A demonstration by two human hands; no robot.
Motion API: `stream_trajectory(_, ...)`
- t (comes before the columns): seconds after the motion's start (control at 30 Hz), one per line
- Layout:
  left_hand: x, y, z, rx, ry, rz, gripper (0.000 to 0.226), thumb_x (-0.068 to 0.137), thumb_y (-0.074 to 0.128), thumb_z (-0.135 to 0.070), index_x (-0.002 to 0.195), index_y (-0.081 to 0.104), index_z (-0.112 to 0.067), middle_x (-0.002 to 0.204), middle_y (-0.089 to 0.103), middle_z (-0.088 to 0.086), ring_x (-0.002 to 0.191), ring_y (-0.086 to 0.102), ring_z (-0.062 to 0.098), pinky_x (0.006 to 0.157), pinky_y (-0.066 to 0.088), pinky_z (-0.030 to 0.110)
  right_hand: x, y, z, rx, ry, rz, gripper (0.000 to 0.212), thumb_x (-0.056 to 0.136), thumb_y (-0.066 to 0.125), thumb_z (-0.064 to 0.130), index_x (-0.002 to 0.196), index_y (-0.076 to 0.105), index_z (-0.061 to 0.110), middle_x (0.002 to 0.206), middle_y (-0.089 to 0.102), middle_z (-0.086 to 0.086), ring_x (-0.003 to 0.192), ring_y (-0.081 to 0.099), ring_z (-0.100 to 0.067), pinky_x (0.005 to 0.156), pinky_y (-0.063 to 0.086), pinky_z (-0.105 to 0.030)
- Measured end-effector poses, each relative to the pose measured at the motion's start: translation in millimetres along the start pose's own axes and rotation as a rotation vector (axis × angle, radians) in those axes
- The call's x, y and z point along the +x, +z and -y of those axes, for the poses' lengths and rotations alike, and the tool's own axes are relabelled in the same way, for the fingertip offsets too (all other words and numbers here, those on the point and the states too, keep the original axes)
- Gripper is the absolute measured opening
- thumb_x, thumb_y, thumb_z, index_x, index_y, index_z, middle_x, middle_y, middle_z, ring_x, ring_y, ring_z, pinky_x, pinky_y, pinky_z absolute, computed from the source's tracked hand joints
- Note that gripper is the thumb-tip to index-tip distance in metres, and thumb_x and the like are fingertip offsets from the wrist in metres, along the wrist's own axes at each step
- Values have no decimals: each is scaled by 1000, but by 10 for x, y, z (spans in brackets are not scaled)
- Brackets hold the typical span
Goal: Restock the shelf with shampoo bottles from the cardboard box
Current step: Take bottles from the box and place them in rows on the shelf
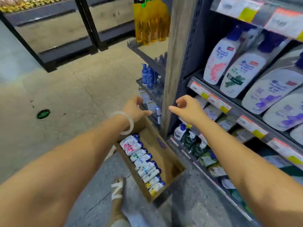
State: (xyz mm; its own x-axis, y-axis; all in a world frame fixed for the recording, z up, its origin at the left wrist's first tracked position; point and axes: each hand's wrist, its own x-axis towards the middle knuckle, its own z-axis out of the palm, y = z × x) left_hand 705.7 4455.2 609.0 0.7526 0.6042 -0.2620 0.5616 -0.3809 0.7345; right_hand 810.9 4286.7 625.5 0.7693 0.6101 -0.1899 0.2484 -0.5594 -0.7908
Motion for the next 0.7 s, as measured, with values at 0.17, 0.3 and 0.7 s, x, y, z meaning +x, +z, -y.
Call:
stream_trajectory(0.17,736,-308,794,62,-103,88,60,75,75,-28,125,48,-10,127,54,8,114,52,23,86,41,28,575,930,-27,30,186,30,42,84,64,33,115,51,8,118,55,-9,105,54,-23,86,44,-33)
stream_trajectory(0.3,1312,-458,1380,149,-173,176,61,73,76,-32,124,50,-10,127,55,8,113,54,24,82,40,26,959,1647,-229,145,408,36,44,83,65,33,117,51,8,119,56,-10,96,53,-18,77,43,-28)
stream_trajectory(0.7,2249,204,2805,330,-260,452,39,77,73,-32,103,54,-8,105,57,9,104,57,25,88,45,36,1386,3208,-1414,258,811,52,44,81,64,24,54,31,18,54,33,0,54,34,-17,50,32,-24)
